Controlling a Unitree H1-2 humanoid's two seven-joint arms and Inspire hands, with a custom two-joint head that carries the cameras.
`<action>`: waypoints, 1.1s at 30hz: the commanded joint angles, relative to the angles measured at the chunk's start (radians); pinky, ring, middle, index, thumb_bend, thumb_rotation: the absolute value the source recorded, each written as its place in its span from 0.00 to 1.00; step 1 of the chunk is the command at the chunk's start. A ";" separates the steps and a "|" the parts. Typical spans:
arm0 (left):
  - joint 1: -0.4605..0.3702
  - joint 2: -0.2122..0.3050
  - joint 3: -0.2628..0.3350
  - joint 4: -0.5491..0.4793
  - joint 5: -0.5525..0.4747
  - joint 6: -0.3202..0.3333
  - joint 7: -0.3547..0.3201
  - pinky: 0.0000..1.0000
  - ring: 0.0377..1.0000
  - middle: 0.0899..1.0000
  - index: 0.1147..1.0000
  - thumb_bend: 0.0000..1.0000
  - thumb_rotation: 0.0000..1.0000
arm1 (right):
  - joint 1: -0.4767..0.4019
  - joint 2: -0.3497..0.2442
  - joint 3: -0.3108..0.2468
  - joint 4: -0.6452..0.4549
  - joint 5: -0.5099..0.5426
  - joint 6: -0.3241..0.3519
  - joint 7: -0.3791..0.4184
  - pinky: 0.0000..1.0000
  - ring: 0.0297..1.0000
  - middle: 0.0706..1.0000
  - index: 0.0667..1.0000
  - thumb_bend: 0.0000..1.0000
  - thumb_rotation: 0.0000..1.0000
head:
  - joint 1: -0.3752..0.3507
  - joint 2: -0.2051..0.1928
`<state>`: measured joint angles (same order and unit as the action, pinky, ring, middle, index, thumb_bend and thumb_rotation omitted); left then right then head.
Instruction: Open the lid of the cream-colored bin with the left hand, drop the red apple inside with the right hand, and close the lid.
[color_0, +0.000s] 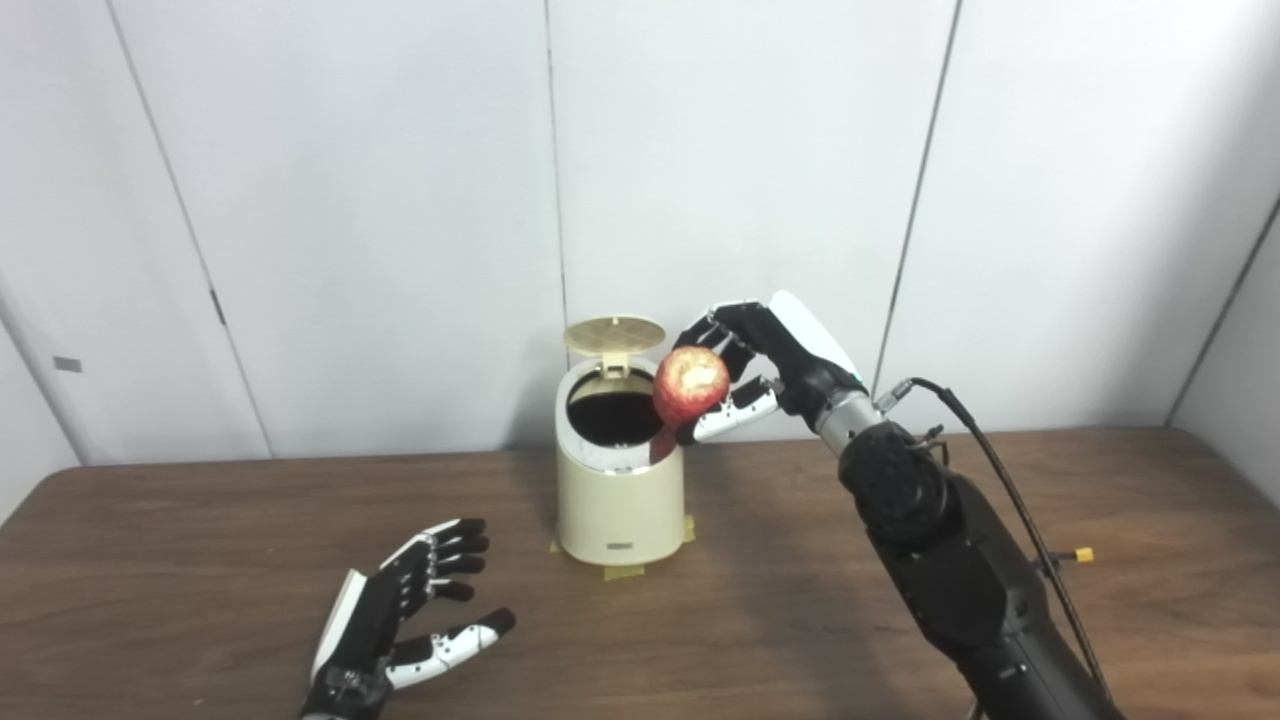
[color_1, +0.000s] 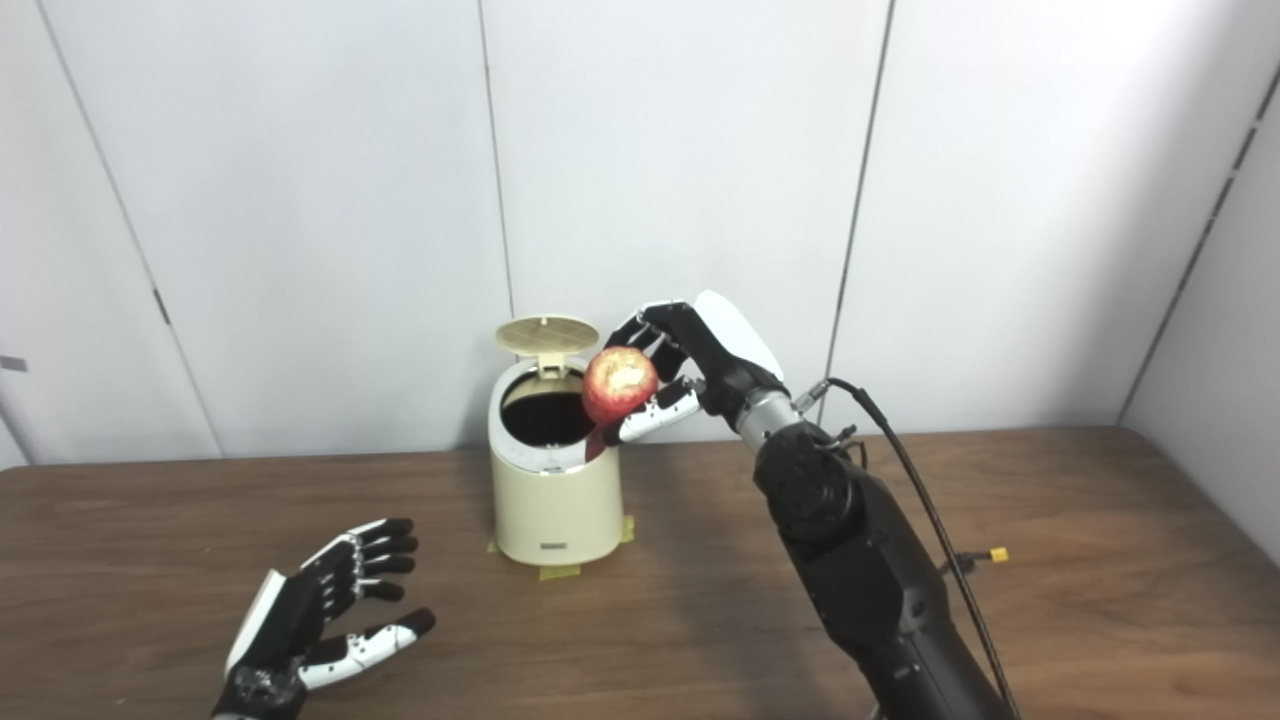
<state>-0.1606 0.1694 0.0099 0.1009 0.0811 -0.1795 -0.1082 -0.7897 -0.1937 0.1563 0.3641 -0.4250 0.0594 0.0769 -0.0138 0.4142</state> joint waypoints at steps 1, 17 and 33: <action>-0.027 -0.006 -0.004 -0.013 0.009 -0.023 0.018 0.65 0.73 0.74 0.78 0.72 0.14 | -0.070 0.014 -0.021 0.005 0.026 -0.005 -0.027 0.61 0.47 0.40 0.49 0.51 0.00 | 0.000 0.002; -0.017 -0.014 -0.011 -0.036 0.023 -0.005 0.032 0.67 0.73 0.74 0.78 0.72 0.14 | -0.103 0.085 0.006 0.138 0.032 -0.047 -0.114 0.39 0.42 0.40 0.50 0.52 0.00 | 0.015 0.000; -0.019 -0.024 -0.013 -0.041 0.021 0.009 0.033 0.66 0.72 0.74 0.78 0.73 0.15 | -0.078 0.037 0.093 0.077 -0.028 0.010 -0.046 0.61 0.82 0.88 0.77 0.90 0.16 | 0.030 0.006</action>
<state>-0.1510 0.1460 -0.0034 0.0766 0.1044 -0.1437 -0.0879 -0.8309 -0.1556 0.2430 0.4676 -0.4508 0.0609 0.0075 0.0153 0.4203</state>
